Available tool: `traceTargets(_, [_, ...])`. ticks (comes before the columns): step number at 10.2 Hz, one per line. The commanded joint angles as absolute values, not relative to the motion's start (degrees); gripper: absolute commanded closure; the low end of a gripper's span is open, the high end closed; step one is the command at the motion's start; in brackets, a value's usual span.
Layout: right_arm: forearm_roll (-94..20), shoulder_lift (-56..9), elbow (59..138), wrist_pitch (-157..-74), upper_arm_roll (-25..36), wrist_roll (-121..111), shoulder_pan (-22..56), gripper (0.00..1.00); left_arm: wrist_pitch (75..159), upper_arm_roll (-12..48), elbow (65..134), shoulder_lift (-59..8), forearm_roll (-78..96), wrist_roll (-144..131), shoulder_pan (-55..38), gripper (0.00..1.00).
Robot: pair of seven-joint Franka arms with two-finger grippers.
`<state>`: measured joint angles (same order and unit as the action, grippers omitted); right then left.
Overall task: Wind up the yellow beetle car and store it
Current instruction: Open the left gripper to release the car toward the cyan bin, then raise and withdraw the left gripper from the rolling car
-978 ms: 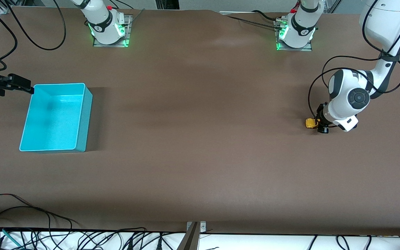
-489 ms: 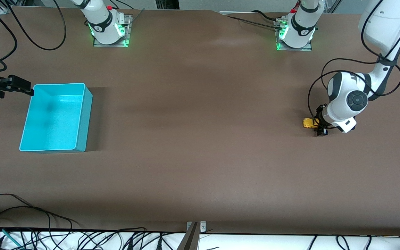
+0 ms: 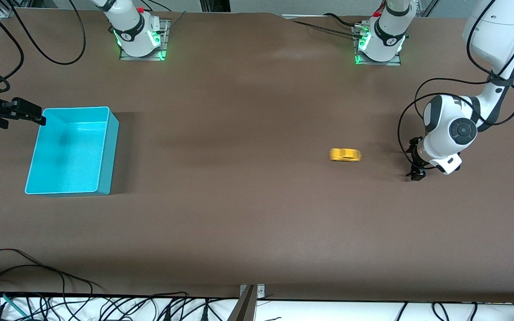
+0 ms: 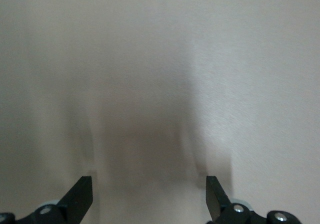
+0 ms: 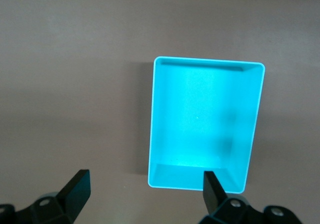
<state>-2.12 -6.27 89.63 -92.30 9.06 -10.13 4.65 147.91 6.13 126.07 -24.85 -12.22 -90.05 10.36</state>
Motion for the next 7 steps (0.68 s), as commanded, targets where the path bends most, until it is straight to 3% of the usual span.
traceTargets(1, [-3.3, -6.2, 90.1, -93.1, 9.1, -10.6, 4.8, 0.0, 143.8, 7.9, 125.9, -20.1, -11.5, -82.2, 11.9, 0.0])
traceTargets(3, [-3.3, -6.8, 90.1, -93.3, 9.1, -10.6, 4.8, 0.0, 136.6, 8.4, 123.4, -16.5, -5.0, -68.4, 12.1, 0.0])
traceTargets(7, [-3.3, -6.9, 90.1, -93.3, 9.1, -10.7, 4.8, 0.0, 118.9, 8.5, 111.7, -14.2, -0.4, -50.0, 12.1, 0.0])
